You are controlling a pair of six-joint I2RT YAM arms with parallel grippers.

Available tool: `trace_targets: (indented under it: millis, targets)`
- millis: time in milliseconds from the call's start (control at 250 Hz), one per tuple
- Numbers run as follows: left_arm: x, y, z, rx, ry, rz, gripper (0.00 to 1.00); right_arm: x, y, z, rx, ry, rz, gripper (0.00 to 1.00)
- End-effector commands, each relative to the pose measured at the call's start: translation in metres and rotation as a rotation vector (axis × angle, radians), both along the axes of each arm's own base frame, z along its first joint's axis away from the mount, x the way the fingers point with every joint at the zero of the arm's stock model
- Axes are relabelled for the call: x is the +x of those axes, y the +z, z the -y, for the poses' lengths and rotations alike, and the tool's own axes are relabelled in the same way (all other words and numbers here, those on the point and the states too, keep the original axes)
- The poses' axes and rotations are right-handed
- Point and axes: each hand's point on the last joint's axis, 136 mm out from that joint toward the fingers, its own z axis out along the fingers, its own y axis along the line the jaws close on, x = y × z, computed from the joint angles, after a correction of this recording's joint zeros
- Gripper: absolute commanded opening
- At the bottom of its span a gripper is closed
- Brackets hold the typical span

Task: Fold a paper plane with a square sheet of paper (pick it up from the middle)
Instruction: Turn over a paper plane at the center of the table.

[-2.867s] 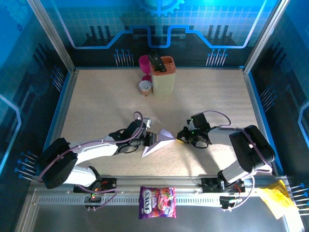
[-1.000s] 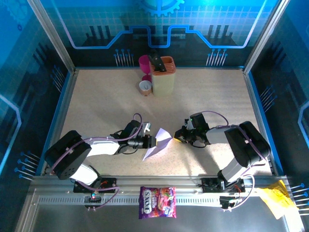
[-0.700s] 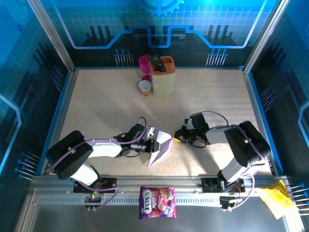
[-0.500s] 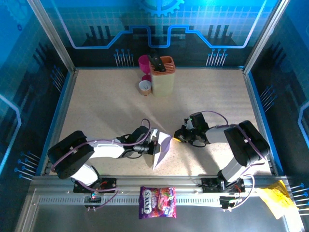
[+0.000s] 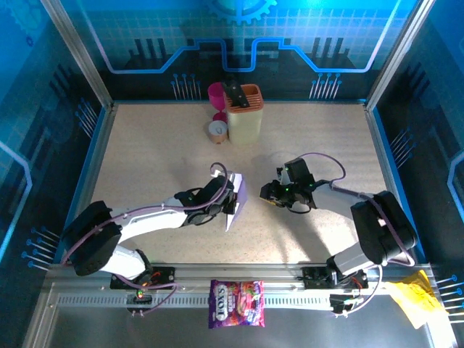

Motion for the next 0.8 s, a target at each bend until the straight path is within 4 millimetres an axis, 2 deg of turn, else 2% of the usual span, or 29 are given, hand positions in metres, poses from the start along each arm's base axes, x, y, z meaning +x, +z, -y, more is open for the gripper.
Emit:
trace_targets:
  millis: [0, 184, 439, 511, 571, 711, 799]
  targets:
    - [-0.003, -0.011, -0.025, 0.213, 0.004, -0.003, 0.00, -0.011, -0.013, 0.011, -0.044, 0.002, -0.039, 0.32]
    - [-0.005, -0.026, -0.027, 0.349, -0.025, -0.028, 0.00, -0.019, -0.025, 0.006, -0.030, 0.011, -0.067, 0.32]
    - [-0.014, -0.054, -0.021, 0.401, -0.051, -0.079, 0.00, -0.025, -0.033, -0.002, -0.029, 0.033, -0.081, 0.31]
    - [-0.018, -0.059, -0.020, 0.399, -0.056, -0.087, 0.20, -0.025, -0.032, -0.003, -0.026, 0.036, -0.079, 0.31]
    - [-0.020, -0.061, -0.018, 0.396, -0.060, -0.090, 0.30, -0.025, -0.032, -0.003, -0.027, 0.037, -0.078, 0.31]
    - [-0.023, -0.064, -0.017, 0.394, -0.062, -0.097, 0.42, -0.025, -0.031, -0.004, -0.026, 0.042, -0.075, 0.30]
    - [-0.025, -0.065, -0.017, 0.398, -0.067, -0.101, 0.46, -0.025, -0.032, -0.004, -0.027, 0.043, -0.078, 0.30]
